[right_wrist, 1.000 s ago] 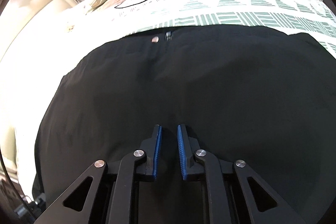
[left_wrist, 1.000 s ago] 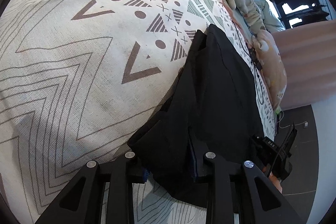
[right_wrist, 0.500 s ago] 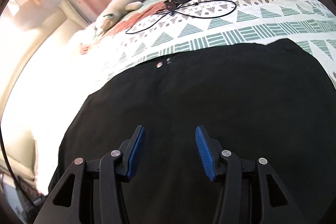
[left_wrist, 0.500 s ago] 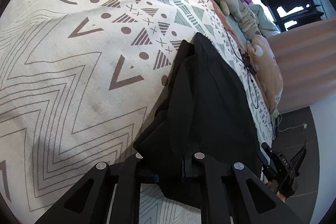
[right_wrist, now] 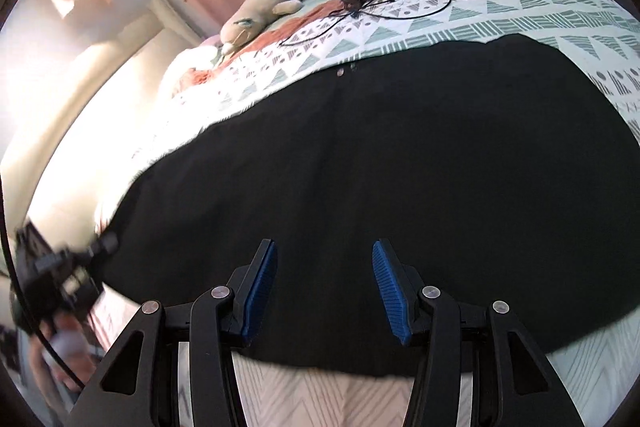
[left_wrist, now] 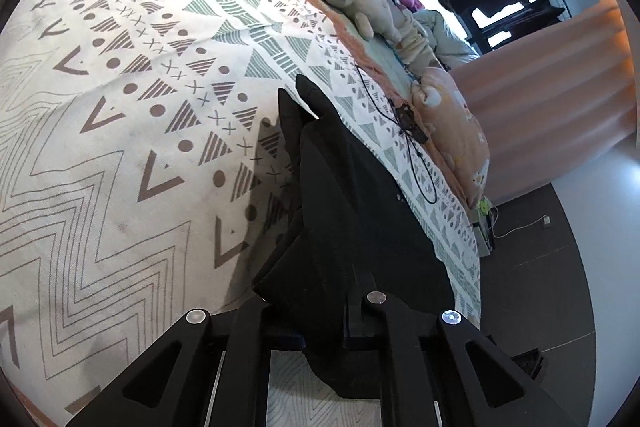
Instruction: Fold large clothes
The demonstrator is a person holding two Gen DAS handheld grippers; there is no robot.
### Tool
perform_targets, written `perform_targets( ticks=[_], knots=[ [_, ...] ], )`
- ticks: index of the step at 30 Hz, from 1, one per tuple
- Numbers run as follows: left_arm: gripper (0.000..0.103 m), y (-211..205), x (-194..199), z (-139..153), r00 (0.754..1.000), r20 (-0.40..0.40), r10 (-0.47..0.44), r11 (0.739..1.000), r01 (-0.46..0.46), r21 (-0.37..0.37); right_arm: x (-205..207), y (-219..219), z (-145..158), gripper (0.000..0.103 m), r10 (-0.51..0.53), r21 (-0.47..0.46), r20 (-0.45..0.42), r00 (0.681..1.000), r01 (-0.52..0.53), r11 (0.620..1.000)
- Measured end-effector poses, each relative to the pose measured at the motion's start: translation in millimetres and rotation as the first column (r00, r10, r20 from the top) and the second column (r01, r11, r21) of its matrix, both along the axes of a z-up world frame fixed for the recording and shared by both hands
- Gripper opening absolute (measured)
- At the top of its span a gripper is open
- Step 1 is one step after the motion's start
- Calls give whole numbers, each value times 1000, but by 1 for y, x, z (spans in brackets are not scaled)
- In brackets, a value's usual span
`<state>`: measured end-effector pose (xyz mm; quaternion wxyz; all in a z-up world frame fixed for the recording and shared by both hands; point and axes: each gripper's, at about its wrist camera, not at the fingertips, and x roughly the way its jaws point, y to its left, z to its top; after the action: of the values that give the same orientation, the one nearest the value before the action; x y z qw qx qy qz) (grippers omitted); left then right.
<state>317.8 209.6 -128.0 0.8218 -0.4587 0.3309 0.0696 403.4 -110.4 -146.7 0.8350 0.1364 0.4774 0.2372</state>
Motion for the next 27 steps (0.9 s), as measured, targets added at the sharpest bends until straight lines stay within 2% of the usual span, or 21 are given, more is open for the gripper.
perform_targets(
  ticks=[8,11,15,21,25,27],
  knots=[
    [10,-25,18,45,998,43,-46,998,44,48,-37,5,-19,50,30,-9,-27,999,-30,1000],
    [10,-38,25,59,996,58,-65,996,61,64,-35,13,-33,50,27,-84,-33,999,-30,996],
    [10,-60,35,76,992,70,-104,991,97,95,-27,6,-45,51,17,-35,-83,996,-20,999],
    [10,-101,56,95,983,78,-169,979,157,132,-22,5,-54,48,44,-38,-111,993,-48,998],
    [10,-130,67,110,971,97,-220,967,204,152,-11,-17,-48,47,41,75,-178,983,-28,997],
    [10,-144,72,117,964,102,-247,960,228,165,-10,-34,-38,47,16,147,-169,986,10,989]
  ],
)
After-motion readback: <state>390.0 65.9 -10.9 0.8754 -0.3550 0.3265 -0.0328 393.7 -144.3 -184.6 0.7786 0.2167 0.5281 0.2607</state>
